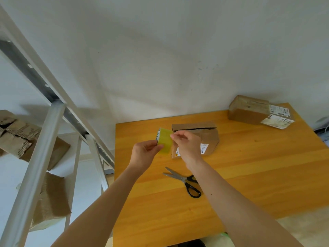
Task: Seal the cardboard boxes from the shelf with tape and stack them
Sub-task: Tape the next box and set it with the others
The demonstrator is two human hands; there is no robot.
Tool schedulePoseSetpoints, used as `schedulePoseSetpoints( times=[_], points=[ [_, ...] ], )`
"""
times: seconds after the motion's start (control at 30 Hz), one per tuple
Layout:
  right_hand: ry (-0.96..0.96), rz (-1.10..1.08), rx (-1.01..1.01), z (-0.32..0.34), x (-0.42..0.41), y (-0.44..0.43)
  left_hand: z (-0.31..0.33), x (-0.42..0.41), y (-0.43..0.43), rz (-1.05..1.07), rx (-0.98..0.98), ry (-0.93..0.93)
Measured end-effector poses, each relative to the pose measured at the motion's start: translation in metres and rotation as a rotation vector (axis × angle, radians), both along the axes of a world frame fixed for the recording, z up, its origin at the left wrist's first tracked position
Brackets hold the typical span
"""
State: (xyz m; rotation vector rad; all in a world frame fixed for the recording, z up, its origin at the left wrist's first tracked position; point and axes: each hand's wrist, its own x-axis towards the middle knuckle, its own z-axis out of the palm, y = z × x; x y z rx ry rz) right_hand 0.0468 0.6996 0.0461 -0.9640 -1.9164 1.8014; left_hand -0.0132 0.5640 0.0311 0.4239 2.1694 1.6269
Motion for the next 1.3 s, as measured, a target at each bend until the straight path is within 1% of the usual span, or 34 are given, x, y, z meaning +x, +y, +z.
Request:
schedulePoseSetpoints(
  times=[0.13,0.23,0.4,0.53,0.6,0.67,0.73,0.8,0.87,0.97,1.1,1.2,1.3],
  points=[
    [0.013,0.141,0.153,0.001,-0.001,0.002,-0.001,0.002,-0.006,0.033,-0.01,-0.068],
    [0.019,0.199,0.19,0.0,-0.001,-0.001,-0.006,0.003,-0.011,0.069,-0.028,-0.086],
    [0.032,0.171,0.109,0.003,-0.006,-0.006,-0.002,-0.006,-0.008,0.09,-0.053,-0.073],
    [-0.089,0.204,-0.017,0.006,-0.008,0.001,-0.002,-0.009,-0.009,0.038,-0.119,-0.044],
    [-0.139,0.198,-0.03,0.009,-0.009,0.003,-0.001,-0.009,-0.008,-0.003,-0.116,-0.024],
    [-0.152,0.159,-0.007,0.011,-0.01,0.003,0.003,-0.008,-0.006,-0.049,-0.105,0.039],
    [-0.132,0.125,-0.004,0.013,-0.01,0.003,0.007,-0.01,-0.004,-0.09,-0.135,0.111],
    [-0.115,0.113,-0.053,0.017,-0.01,0.008,0.009,-0.014,-0.006,-0.107,-0.195,0.185],
    [-0.135,0.151,-0.077,0.023,-0.01,0.014,0.009,-0.017,-0.01,-0.122,-0.229,0.229],
    [-0.195,0.268,-0.032,0.028,-0.011,0.018,0.009,-0.018,-0.01,-0.139,-0.247,0.256],
    [-0.19,0.278,-0.02,0.03,-0.009,0.02,0.015,-0.019,-0.012,-0.203,-0.255,0.29],
    [-0.134,0.291,0.107,0.03,-0.005,0.015,0.019,-0.021,-0.013,-0.213,-0.245,0.253],
    [-0.052,0.251,0.148,0.033,-0.003,0.008,0.025,-0.019,-0.012,-0.186,-0.176,0.185]
  ],
)
